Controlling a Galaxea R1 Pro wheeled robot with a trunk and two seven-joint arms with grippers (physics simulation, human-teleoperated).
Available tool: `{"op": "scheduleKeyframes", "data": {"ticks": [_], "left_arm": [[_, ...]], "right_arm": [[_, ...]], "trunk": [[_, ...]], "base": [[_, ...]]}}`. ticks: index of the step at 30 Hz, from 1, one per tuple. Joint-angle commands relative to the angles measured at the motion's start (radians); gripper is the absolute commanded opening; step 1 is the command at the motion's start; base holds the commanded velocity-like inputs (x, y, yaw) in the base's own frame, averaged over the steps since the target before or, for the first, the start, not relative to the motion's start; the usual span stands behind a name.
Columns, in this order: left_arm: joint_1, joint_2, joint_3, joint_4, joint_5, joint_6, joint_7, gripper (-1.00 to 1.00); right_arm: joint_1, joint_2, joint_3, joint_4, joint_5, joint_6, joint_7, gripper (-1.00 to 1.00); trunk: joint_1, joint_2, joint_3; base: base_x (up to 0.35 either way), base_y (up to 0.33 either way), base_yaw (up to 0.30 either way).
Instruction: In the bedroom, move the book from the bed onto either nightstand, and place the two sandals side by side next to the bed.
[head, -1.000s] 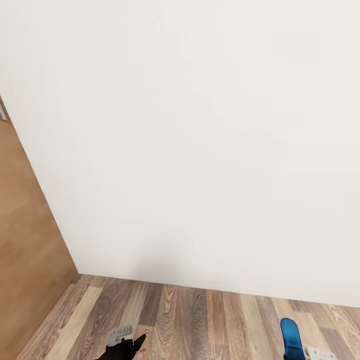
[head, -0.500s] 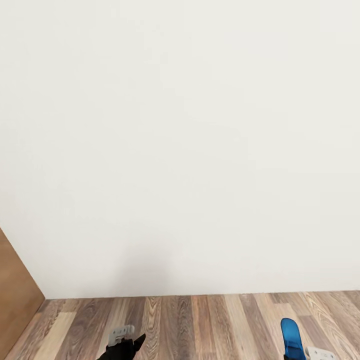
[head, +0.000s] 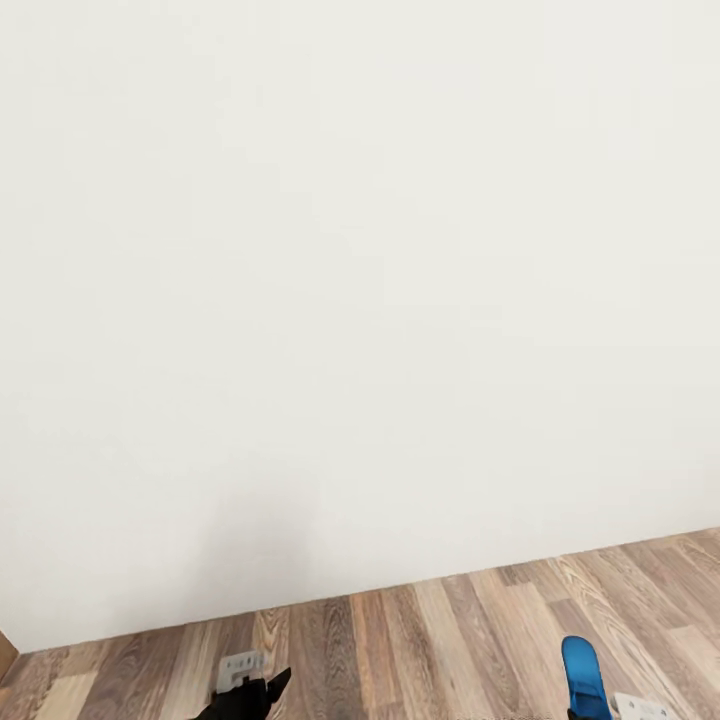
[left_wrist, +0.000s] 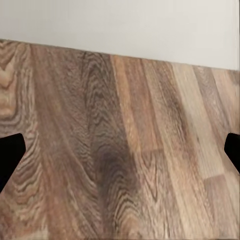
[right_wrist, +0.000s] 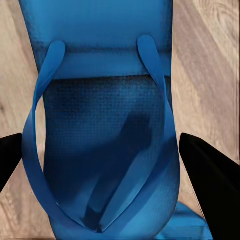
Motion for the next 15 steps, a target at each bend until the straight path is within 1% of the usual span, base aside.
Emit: {"op": "scheduleKeyframes", "data": {"ticks": [1, 12, 15], "left_arm": [[-0.001, 0.001, -0.008, 0.001, 0.008, -0.005, -0.001, 1.00], [-0.001, 0.001, -0.008, 0.001, 0.008, -0.005, -0.001, 1.00], [-0.001, 0.001, -0.008, 0.001, 0.008, -0.005, -0.001, 1.00]], "right_arm": [[-0.001, 0.000, -0.006, 0.002, -0.006, -0.003, 0.007, -1.00], [-0.001, 0.001, -0.006, 0.001, -0.005, -0.003, 0.007, -1.00], [-0.001, 0.000, -0.006, 0.000, -0.005, -0.003, 0.007, -1.00]], "trunk": [[0.000, 0.000, 0.000], [0.000, 0.000, 0.005], [0.000, 0.000, 0.006]], "base": [[0.000, 0.000, -0.300], [0.001, 0.000, -0.300], [0.063, 0.007, -0.300]]}}
